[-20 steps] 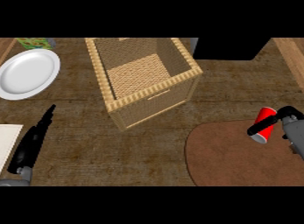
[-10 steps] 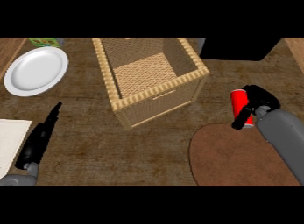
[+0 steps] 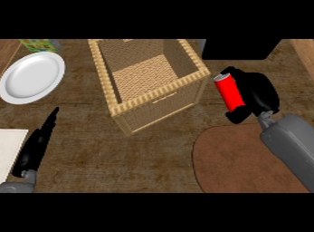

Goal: Pick the can from the cutting board and place it in the basket

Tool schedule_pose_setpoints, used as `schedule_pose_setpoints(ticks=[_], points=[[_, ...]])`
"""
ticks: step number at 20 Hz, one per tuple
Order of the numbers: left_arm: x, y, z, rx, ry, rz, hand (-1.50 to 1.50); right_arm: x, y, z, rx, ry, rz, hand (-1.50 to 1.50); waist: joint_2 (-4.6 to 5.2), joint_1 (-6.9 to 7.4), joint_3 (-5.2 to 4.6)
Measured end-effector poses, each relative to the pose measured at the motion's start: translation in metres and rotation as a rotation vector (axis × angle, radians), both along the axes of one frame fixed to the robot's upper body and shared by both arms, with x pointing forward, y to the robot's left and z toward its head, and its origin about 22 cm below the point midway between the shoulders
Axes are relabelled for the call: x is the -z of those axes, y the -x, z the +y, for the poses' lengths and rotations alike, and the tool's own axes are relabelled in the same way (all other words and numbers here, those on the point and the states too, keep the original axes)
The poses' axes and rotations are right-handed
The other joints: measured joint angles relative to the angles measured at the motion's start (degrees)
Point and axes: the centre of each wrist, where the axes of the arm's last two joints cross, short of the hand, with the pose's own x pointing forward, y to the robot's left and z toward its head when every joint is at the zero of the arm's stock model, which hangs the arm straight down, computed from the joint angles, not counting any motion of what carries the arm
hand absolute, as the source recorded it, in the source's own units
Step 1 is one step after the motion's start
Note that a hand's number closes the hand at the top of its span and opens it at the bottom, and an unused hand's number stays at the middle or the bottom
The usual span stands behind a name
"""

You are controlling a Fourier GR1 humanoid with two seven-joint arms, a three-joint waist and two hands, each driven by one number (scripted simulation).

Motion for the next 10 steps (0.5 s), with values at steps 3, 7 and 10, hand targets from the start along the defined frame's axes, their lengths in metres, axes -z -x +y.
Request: schedule_pose_setpoints(ticks=[3,7,10], points=[[0.001,0.003,0.003,-0.013,0.004,0.002,0.0,-0.028,0.005,-0.011,-0.047,-0.033,-0.143,1.5,-0.1,-0.66,-0.01],[0.002,0.006,0.004,-0.013,0.0,0.002,0.0,-0.072,0.018,-0.017,-0.079,-0.066,-0.28,1.5,-0.14,-0.94,-0.04],[-0.005,0.005,0.007,-0.009,0.002,0.002,0.0,-0.101,0.032,-0.021,-0.106,-0.098,-0.334,1.5,-0.09,-0.81,-0.04]])
